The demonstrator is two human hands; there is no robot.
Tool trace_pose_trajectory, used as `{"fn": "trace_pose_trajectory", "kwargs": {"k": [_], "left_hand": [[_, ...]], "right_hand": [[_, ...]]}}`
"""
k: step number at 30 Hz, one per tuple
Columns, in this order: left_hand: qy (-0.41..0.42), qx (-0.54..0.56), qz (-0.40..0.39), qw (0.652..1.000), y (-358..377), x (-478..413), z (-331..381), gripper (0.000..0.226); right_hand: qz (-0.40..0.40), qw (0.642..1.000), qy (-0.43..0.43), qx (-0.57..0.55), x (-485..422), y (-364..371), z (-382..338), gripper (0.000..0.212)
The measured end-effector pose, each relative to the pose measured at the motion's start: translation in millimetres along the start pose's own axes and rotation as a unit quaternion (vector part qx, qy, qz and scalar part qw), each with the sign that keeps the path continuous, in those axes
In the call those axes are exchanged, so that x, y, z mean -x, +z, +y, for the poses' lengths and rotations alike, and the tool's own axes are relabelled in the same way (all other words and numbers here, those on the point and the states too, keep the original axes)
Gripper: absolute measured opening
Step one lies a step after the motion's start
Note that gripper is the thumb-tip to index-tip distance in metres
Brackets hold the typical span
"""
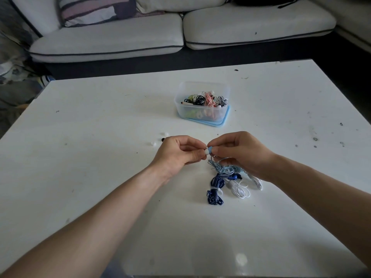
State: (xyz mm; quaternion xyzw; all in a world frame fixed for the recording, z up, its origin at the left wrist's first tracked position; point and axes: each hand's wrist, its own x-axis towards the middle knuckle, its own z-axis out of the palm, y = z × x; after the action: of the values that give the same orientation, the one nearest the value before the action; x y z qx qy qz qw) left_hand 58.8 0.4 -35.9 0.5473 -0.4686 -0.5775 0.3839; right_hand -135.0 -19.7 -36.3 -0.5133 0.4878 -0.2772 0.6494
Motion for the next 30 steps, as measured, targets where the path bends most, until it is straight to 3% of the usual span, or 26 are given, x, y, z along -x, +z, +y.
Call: {"fn": "trace_pose_trajectory", "kwargs": {"k": [19, 30], "left_hand": [[-0.027, 0.080, 0.025, 0.996, 6.4, 1.1, -4.8, 0.014], [-0.006, -0.001, -0.007, 1.000, 1.4, 0.7, 0.6, 0.013]], "right_hand": [[0.081, 0.994, -0.003, -0.078, 1.1, 16.2, 12.2, 0.006], [0.057, 0.997, 0.020, -0.043, 1.2, 8.1, 7.2, 0.007]]}}
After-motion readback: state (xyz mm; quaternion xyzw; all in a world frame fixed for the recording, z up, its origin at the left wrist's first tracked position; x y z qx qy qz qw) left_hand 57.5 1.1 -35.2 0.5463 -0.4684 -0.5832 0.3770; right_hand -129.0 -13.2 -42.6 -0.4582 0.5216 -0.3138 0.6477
